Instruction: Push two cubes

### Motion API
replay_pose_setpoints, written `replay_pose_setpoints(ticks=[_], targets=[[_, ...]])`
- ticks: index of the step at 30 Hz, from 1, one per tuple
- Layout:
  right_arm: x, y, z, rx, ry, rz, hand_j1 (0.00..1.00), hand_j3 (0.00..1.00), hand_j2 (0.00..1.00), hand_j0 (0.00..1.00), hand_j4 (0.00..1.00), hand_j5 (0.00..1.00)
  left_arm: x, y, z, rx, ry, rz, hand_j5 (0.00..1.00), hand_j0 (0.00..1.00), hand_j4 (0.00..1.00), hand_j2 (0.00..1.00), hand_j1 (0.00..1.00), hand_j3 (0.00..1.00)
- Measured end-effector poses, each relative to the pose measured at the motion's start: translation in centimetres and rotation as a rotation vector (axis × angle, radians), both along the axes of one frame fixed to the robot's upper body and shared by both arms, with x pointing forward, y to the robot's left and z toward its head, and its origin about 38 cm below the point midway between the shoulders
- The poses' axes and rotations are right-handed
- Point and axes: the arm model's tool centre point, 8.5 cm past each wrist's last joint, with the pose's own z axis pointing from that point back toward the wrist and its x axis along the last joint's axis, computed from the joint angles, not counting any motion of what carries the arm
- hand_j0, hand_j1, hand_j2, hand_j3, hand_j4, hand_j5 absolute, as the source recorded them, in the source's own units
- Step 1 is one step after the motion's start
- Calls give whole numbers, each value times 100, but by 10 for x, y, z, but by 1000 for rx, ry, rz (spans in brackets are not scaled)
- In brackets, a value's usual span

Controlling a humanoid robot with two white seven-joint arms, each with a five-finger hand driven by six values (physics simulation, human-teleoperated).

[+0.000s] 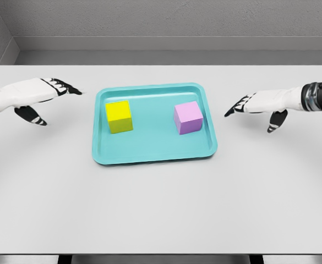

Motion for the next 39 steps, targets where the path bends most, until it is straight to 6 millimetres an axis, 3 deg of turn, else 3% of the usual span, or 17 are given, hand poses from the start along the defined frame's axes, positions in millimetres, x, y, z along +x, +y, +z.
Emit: replay_pose_setpoints(ticks=[2, 7, 10, 11, 14, 15, 18, 25, 29, 39], targets=[[1, 0, 0, 1, -3, -3, 100, 100, 100, 100, 100, 100, 0, 0, 1, 10, -5, 0, 99, 99, 99, 99, 99, 99], [7, 0, 11, -1, -25, -5, 100, 100, 100, 100, 100, 100, -4, -4, -5, -5, 14, -16, 54, 54, 54, 54, 54, 54], [10, -6, 7, -16, -17, -30, 99, 99, 99, 99, 99, 99, -7, -7, -9, 7, 37, -35, 51, 51, 51, 51, 51, 51], [12, -6, 8, -24, -19, -38, 91, 91, 91, 91, 91, 91, -7, -8, -10, 10, 39, -41, 47, 47, 47, 47, 47, 47], [16, 0, 1, -55, -13, -46, 57, 57, 57, 57, 57, 57, -6, -17, 1, 13, 14, -69, 47, 47, 47, 47, 47, 47], [17, 1, -1, -66, -9, -45, 39, 39, 39, 39, 39, 39, -5, -22, 3, 9, 6, -81, 47, 47, 47, 47, 47, 47], [21, 13, 4, -95, -7, -15, 18, 18, 18, 18, 18, 18, -5, -38, -1, 6, 0, -110, 47, 47, 47, 47, 47, 47], [26, 35, 9, -121, -10, 37, 11, 11, 11, 11, 11, 11, -1, -56, -12, 21, -1, -132, 48, 48, 48, 48, 48, 48], [28, 48, 10, -149, -9, 71, 11, 11, 11, 11, 11, 11, 4, -56, -22, 12, 19, -112, 49, 49, 49, 49, 49, 49], [30, 84, 6, -167, -7, 142, 11, 11, 11, 11, 11, 11, 18, -59, -21, -19, 21, -85, 49, 49, 49, 49, 49, 49]])
